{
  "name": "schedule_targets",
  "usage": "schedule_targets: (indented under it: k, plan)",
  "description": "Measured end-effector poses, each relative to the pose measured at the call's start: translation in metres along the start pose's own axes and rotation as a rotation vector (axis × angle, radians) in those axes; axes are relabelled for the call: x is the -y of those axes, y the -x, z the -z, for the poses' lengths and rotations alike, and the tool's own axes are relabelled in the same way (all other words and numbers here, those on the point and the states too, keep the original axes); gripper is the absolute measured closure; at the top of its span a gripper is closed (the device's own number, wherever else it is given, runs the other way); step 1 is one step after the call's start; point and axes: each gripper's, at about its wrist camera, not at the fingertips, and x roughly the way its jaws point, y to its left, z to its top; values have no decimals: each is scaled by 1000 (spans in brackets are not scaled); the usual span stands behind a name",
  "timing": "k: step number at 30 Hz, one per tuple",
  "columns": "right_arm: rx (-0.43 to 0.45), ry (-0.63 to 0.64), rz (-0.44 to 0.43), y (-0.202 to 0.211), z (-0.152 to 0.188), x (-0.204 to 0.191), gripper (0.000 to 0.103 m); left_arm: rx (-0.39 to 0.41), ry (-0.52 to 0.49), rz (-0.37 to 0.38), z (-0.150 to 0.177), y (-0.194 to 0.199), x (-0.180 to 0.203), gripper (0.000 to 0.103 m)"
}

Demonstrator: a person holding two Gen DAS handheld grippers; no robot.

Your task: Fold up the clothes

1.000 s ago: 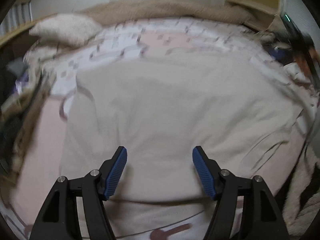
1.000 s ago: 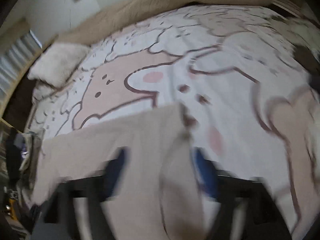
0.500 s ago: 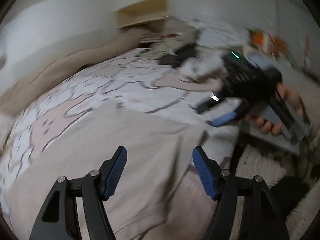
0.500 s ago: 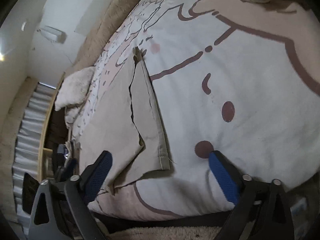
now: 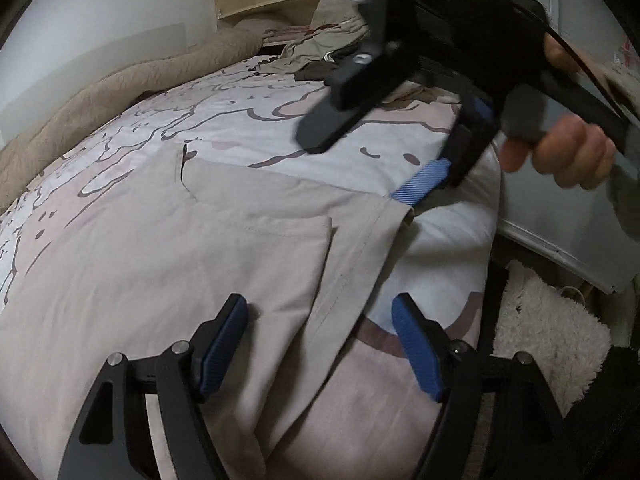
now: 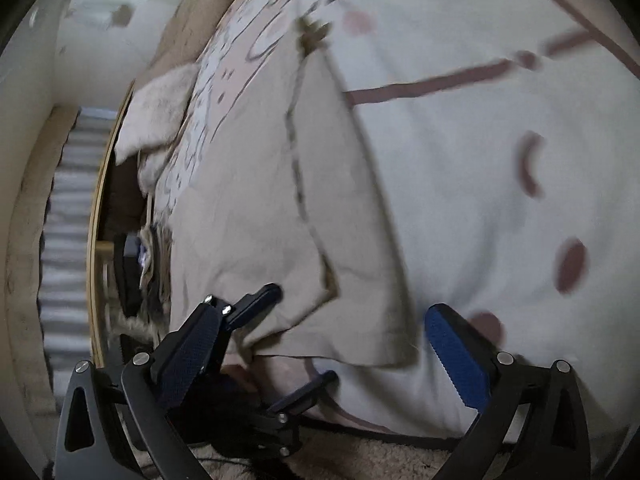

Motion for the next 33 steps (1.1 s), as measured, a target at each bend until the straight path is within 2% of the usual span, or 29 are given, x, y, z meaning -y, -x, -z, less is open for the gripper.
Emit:
schedule_targets:
  k: [1, 4, 7, 8, 9, 10, 12, 13, 14, 15, 18, 21, 26, 30, 32, 33]
  plan:
    - [-25, 31, 5, -3, -3, -5, 0, 4, -1, -1, 0, 0, 0, 29]
    - [-84, 154, 91, -27, -11, -25, 0, 15, 3, -3, 1, 0, 0, 28]
    - [-108, 173, 94, -33, -17, -30, 0, 29, 12, -19, 2, 2, -2, 28]
    - [-113, 169, 85, -32, -19, -31, 8, 36, 12, -27, 2, 4, -1, 29]
    - [-118, 165, 76, -31, -21, -32, 24, 43, 9, -36, 3, 5, -1, 29]
    - [-127, 158, 91, -31, -22, -31, 32, 48, 5, -47, 3, 7, 0, 28]
    - [-144, 148, 122, -31, -24, -28, 59, 45, -15, -76, 2, 6, 4, 29]
    - [-149, 144, 129, -30, -25, -26, 68, 42, -26, -91, 2, 6, 7, 29]
    - [-155, 136, 132, -30, -28, -25, 84, 41, -38, -106, 3, 7, 9, 28]
    - [-160, 133, 130, -30, -29, -24, 94, 41, -50, -123, 2, 7, 12, 28]
    - [-149, 164, 119, -26, -29, -30, 95, 40, -84, -163, -6, 4, 20, 29]
    - [-131, 159, 67, -19, -29, -39, 95, 47, -132, -209, -16, 0, 32, 29]
    - [-110, 150, 42, -10, -30, -47, 95, 68, -179, -322, -24, -12, 42, 29]
    - [-122, 112, 23, -10, -31, -44, 95, 50, -151, -331, -26, -19, 33, 51]
    - [-124, 78, 1, -10, -32, -39, 95, 46, -130, -336, -25, -20, 27, 66]
    - [-124, 61, -10, -10, -32, -36, 95, 46, -120, -339, -25, -19, 25, 69]
